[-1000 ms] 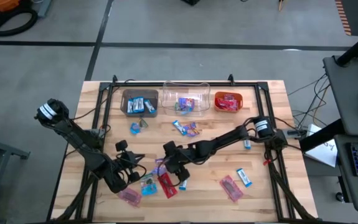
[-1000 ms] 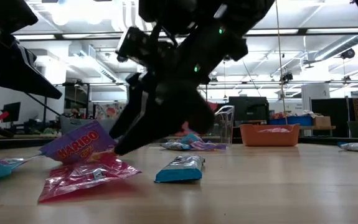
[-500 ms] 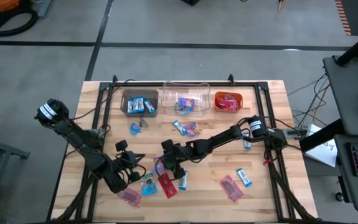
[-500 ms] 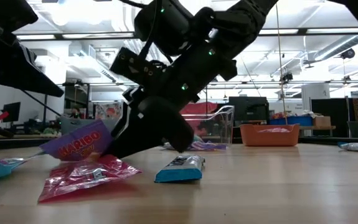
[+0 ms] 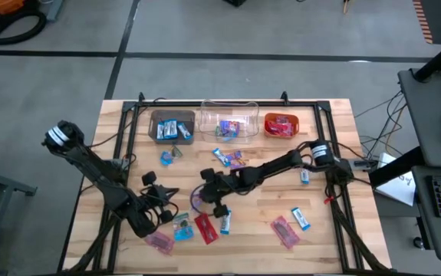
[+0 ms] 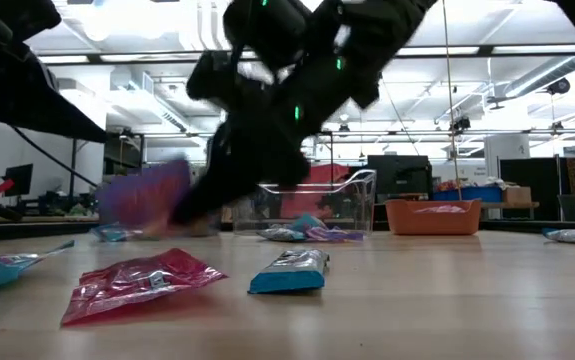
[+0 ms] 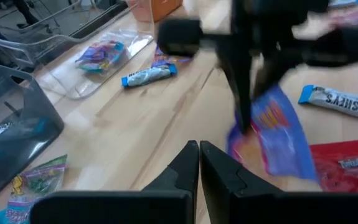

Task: Sort candy
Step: Put the blue candy into the transparent bin

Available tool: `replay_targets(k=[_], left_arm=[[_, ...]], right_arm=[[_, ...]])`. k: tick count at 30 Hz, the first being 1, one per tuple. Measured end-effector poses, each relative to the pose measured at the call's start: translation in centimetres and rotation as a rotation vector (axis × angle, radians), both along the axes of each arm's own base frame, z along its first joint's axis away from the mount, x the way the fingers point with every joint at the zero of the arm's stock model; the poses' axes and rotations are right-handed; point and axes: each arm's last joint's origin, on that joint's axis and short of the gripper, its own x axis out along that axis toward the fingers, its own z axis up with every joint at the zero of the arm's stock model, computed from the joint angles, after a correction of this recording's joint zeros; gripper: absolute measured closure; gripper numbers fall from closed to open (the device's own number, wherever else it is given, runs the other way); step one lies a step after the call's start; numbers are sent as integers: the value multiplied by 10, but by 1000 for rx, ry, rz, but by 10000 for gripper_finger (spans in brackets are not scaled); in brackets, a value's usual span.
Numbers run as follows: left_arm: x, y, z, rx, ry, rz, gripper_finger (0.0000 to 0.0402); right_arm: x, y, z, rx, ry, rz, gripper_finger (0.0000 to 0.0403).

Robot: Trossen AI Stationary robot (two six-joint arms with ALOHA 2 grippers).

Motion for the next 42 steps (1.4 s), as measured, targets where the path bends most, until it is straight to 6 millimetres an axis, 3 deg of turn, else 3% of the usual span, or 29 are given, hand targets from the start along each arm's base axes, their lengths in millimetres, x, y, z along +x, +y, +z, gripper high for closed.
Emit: replay_targets(k=[6, 13, 18, 25, 30, 42], left_arm=[[0, 1, 13, 13, -20, -16, 402], [3, 1, 23, 58, -32, -20, 402], [7, 4, 26, 56, -39, 1, 402], [12, 7, 31, 54, -29, 15, 402], [18, 10, 36, 74, -21, 22, 402], [32, 26, 36, 8, 121, -16, 402]], right_arm=[[-17, -42, 55, 25, 18, -183, 394], [-57, -115, 105, -109, 70, -653, 394], [-90, -173, 110, -42, 197, -903, 394], [-118, -237, 89, 115, 325, -1080, 394], [-124, -251, 81, 137, 347, -1121, 382], [-125, -250, 86, 124, 338, -1106, 275]])
